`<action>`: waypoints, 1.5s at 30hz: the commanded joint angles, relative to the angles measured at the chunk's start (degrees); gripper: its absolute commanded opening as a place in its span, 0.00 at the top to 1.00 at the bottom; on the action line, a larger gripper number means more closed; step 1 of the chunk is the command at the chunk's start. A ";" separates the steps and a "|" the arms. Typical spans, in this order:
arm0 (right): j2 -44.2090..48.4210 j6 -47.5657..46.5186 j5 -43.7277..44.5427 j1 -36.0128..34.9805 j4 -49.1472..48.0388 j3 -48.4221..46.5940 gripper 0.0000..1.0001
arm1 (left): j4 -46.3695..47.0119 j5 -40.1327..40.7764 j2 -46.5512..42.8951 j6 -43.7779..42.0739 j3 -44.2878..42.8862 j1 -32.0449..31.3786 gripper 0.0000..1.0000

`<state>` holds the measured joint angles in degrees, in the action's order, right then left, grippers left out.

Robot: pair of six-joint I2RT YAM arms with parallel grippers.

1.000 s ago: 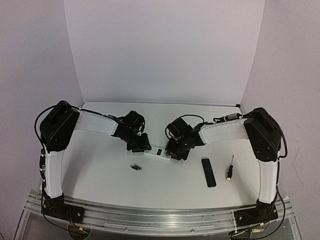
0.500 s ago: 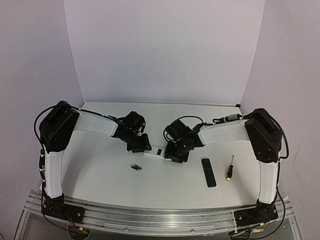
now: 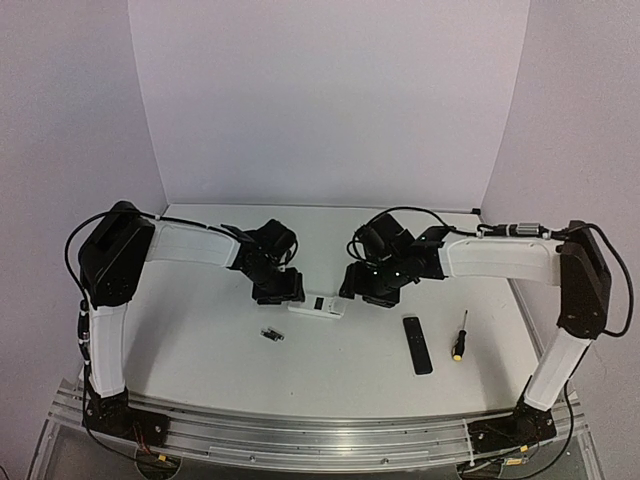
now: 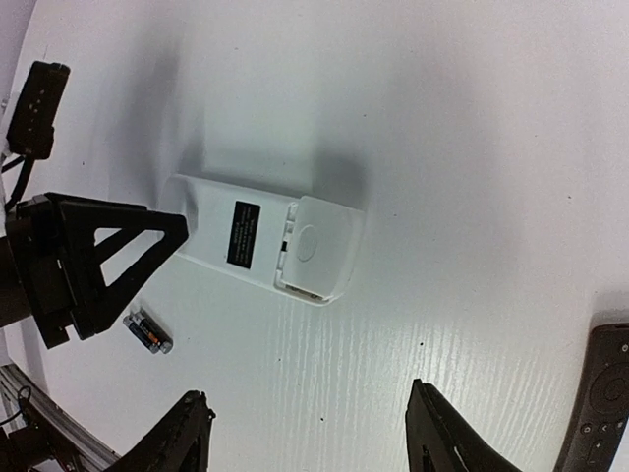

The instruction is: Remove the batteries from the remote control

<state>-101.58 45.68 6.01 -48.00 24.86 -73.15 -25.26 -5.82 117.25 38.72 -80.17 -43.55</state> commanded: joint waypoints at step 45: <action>-9.82 -1.14 -3.58 5.81 1.07 -7.82 0.35 | 0.51 5.41 -6.40 -1.91 0.63 2.61 0.24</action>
<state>-120.47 50.21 1.46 -43.38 24.61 -83.68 -23.97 -9.04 118.31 37.29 -80.35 -42.18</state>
